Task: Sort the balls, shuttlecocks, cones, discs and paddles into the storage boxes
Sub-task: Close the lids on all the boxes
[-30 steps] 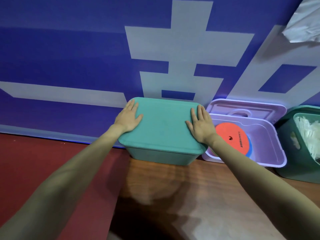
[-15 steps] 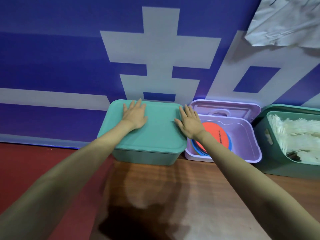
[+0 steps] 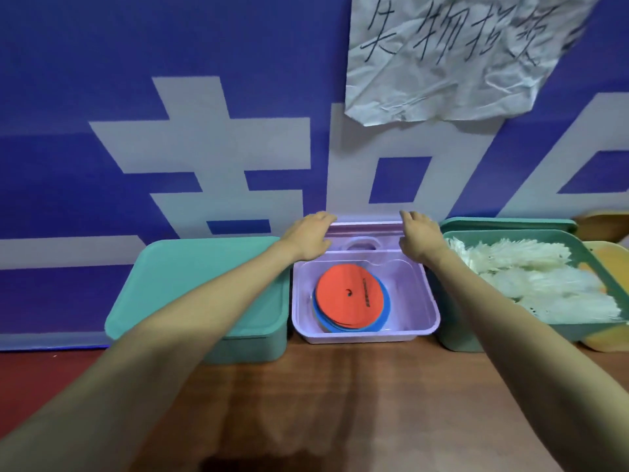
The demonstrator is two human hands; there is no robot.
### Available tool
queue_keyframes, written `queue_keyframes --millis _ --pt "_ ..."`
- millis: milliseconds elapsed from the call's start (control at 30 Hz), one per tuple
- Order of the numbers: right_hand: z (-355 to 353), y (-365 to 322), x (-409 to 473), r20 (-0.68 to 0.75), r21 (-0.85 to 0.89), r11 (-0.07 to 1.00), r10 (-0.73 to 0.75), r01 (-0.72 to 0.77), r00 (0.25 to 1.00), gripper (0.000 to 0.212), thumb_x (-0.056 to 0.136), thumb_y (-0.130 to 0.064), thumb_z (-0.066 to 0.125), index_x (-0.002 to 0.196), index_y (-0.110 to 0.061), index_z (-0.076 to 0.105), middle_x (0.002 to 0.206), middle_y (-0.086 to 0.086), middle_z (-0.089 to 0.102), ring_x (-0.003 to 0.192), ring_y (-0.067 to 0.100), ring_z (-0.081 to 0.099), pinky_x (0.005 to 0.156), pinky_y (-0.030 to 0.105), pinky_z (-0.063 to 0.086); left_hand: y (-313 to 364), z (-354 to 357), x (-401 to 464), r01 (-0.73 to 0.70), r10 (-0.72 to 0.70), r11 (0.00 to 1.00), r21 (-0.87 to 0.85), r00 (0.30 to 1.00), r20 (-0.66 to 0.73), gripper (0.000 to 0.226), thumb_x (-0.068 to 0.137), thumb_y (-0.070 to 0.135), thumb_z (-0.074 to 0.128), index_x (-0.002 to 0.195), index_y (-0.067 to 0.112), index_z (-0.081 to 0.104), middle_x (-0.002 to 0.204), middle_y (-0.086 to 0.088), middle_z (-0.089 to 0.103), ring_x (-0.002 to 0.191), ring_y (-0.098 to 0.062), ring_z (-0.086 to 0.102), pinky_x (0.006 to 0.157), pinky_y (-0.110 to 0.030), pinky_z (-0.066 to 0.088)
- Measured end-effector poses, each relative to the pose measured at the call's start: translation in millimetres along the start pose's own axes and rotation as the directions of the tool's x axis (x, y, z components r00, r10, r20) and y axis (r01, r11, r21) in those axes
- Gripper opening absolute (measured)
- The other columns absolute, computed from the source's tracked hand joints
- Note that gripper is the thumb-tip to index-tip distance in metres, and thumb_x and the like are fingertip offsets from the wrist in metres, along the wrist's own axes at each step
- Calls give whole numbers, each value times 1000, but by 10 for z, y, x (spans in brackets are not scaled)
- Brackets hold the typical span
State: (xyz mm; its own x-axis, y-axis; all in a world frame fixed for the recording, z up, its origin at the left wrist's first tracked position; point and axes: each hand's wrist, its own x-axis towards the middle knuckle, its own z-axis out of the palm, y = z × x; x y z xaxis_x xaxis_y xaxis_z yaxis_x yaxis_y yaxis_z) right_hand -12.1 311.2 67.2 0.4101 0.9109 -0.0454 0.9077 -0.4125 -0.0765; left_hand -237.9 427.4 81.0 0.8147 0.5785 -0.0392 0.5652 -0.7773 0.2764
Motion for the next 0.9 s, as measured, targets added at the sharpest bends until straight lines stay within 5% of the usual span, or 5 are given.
queue_keyframes --millis 300,633,833,900 --pt "99 377 255 -5 -33 997 -65 65 998 54 85 -8 49 138 -5 37 132 16 50 122 32 47 99 37 34 214 151 496 82 -70 987 139 994 -86 38 97 16 46 133 6 48 134 -14 54 121 -34 49 96 -45 43" --pt "274 396 339 -147 -128 986 -127 109 981 25 75 13 50 96 1 59 108 18 52 102 36 47 77 39 32 236 478 549 151 -113 922 357 986 -123 23 86 -4 51 107 4 54 110 -12 50 100 -29 47 76 -36 40" --pt "172 361 383 -207 -125 986 -131 106 970 24 71 16 53 88 2 61 100 19 57 97 37 53 70 38 31 324 455 613 205 -129 866 455 973 -193 28 82 -7 55 106 7 59 107 -8 56 104 -25 49 80 -29 34" --pt "88 357 360 -251 -150 982 -153 118 956 23 56 17 64 71 0 59 82 17 57 77 35 57 60 36 32 322 375 583 193 -87 855 481 968 -234 32 63 -9 71 89 8 63 90 -7 59 87 -25 54 71 -30 40"
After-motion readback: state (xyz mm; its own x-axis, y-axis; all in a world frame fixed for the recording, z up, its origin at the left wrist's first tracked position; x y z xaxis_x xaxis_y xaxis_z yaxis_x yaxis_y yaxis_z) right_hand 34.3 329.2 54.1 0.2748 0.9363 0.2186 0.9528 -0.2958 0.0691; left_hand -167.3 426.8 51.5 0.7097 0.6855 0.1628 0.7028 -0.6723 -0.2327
